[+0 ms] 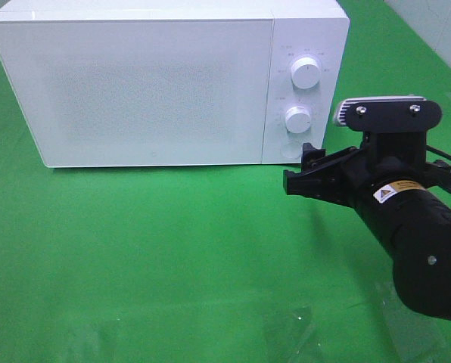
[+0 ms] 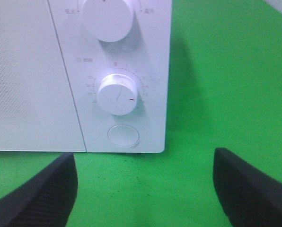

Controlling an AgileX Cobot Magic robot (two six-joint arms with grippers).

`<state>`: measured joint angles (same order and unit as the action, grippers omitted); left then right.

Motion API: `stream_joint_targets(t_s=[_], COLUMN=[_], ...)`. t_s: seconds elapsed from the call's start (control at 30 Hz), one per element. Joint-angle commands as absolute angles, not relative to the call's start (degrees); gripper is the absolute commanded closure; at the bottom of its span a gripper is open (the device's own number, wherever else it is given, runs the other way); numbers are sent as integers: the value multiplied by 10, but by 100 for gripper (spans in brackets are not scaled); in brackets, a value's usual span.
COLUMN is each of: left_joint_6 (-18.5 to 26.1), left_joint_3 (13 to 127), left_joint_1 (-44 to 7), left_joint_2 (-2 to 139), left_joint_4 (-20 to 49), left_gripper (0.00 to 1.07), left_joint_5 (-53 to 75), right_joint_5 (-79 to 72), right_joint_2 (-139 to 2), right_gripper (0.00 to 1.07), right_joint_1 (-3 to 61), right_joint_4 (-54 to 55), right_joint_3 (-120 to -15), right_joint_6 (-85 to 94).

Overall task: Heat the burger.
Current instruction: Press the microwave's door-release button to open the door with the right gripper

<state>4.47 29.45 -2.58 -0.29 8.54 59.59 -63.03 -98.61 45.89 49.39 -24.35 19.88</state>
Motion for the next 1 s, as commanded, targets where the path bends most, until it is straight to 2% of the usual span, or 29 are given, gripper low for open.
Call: stream_joint_targets(t_s=[0.03, 0.33, 0.53, 0.63, 0.7, 0.77, 0.87, 0.9, 0.93, 1.0], left_joint_6=[42, 42, 42, 42, 42, 42, 42, 42, 42, 42], left_joint_3=[292, 292, 292, 292, 292, 292, 292, 292, 292, 292], left_joint_1=[-25, -25, -25, -25, -25, -25, -25, -25, -25, -25], left_joint_2=[-13, -13, -13, -13, -13, -13, -13, -13, -13, -13], left_joint_4=[87, 87, 87, 87, 87, 87, 87, 87, 87, 87], left_gripper=[6, 6, 6, 6, 6, 6, 6, 6, 6, 6], left_joint_5=[592, 592, 592, 592, 592, 592, 592, 592, 592, 592], right_joint_5=[-627, -607, -585, -584, -584, -584, -584, -584, -584, -584], right_joint_2=[-997, -1017, -1018, -1018, -1018, -1018, -1018, -1018, -1018, -1018], right_gripper=[32, 33, 37, 39, 43, 53, 56, 63, 63, 80], right_joint_1=[468, 473, 473, 473, 473, 473, 473, 473, 473, 473], right_joint_4=[495, 494, 493, 493, 493, 493, 493, 492, 492, 485], right_joint_3=[-260, -289, -289, -289, -289, -289, -289, -289, -289, -289], right_joint_6=[210, 197, 11, -22, -88, -234, -276, -355, -355, -515])
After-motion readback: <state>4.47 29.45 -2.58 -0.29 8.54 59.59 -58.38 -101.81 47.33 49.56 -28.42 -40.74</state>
